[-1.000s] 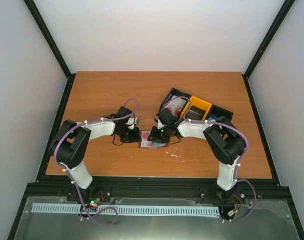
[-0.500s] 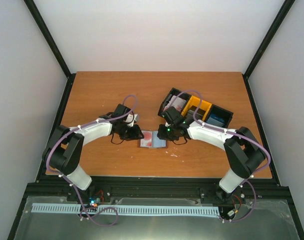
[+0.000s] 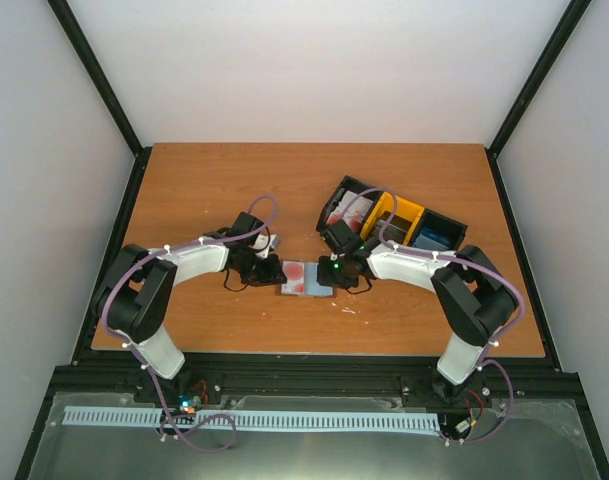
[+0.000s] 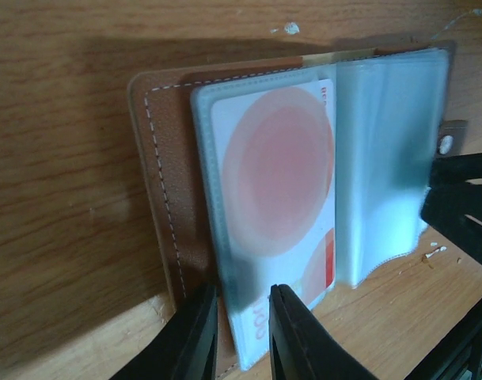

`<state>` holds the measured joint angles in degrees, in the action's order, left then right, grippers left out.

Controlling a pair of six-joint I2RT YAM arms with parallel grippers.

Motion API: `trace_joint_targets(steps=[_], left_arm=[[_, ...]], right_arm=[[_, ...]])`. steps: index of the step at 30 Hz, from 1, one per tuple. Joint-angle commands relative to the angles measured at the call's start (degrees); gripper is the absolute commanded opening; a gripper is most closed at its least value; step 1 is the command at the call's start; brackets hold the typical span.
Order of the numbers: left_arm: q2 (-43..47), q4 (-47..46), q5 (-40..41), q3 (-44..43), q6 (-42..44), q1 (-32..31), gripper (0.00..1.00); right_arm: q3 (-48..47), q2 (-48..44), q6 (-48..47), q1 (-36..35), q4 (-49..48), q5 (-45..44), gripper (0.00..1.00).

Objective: Put the credit cards into the card holder
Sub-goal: Insert the credit card into the card holder.

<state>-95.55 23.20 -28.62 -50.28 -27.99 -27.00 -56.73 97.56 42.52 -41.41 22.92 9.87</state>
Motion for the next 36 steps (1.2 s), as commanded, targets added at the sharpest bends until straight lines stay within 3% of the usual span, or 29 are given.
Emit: trace_joint_targets(steps=[1,8,18,27,36], left_arm=[[-0.7,-0.2,0.5,-0.1,0.1,-0.1,0.20],[-0.9,-0.6,0.0,0.0,0.2,-0.1,0.19],[-0.5,-0.3,0.1,0.1,0.3,-0.1,0.18],[-0.6,0.0,0.6,-0.3,0.3,-0.1,0.18],[1.9,0.7,2.8,-0.3,-1.1,-0.1,0.15]], right_arm=[[-1.5,2.5,-1.0,-0.4,-1.3,-0.1,0.29],[-1.2,3.4,-1.6,-0.4,-3.8,2.5,0.18],[-1.2,4.4,-0.8,-0.3,-10.3,9.1,0.23],[3.8,3.5,3.0,0.7,-24.4,20.3,0.37],[3.1,6.2,2.9,0.8,-27.2,22.8,0.39]])
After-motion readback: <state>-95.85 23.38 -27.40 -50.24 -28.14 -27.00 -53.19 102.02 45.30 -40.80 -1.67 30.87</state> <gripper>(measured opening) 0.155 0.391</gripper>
